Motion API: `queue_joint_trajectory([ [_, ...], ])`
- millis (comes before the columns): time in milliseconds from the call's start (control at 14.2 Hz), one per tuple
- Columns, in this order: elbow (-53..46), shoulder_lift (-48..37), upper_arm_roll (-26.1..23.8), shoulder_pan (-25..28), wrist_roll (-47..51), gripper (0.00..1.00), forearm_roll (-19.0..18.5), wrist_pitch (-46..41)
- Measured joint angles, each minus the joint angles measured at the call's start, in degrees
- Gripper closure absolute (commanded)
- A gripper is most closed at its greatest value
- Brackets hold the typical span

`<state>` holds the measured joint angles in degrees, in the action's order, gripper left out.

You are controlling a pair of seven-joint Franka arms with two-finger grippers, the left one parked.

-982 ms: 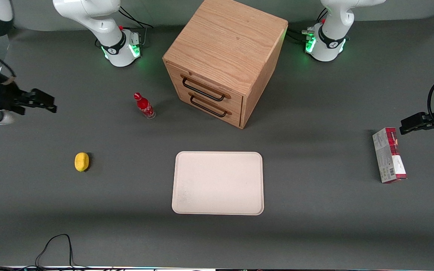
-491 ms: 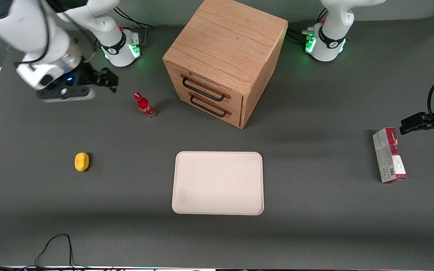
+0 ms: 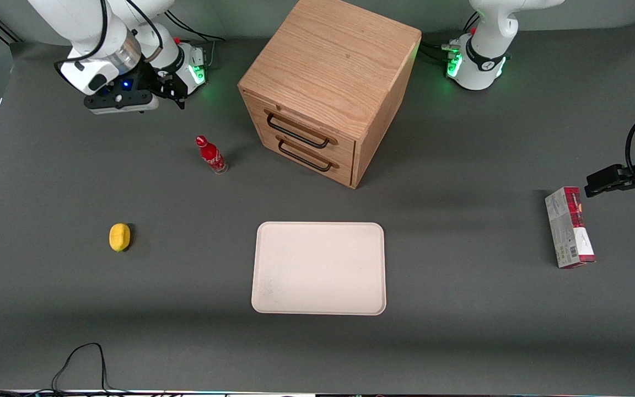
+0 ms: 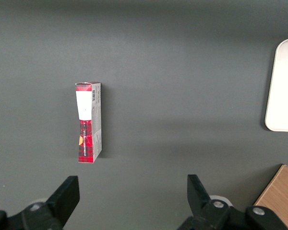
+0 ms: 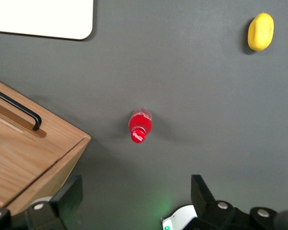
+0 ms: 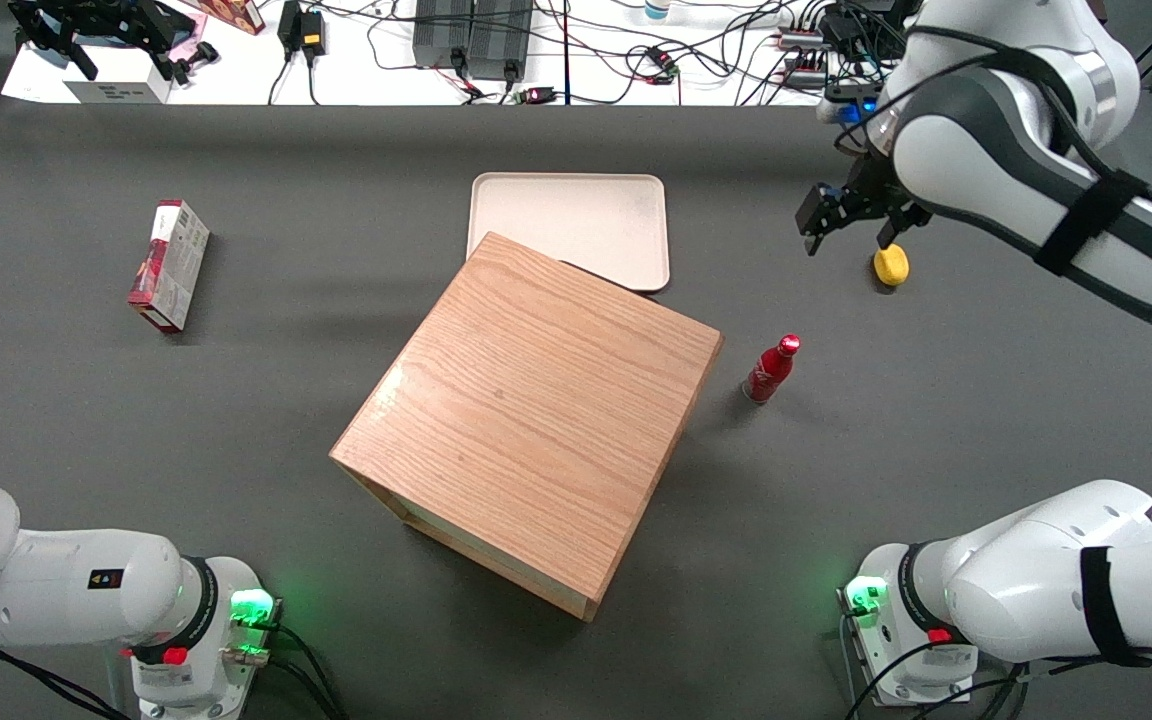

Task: Place coke bottle on tray
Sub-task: 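Move the right gripper toward the red Coca-Cola bottle beside the cabinet, then lower the open right gripper around the bottle and close it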

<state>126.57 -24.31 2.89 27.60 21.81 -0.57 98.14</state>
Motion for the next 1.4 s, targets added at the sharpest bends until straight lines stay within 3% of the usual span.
queue_joint_trajectory([
  [491, 5.8, -0.9, 0.0, 3.3, 0.1, 0.00, 0.0, 3.8],
  [1404, 23.2, 6.4, 0.6, 3.0, 0.2, 0.00, 0.0, 30.8],
])
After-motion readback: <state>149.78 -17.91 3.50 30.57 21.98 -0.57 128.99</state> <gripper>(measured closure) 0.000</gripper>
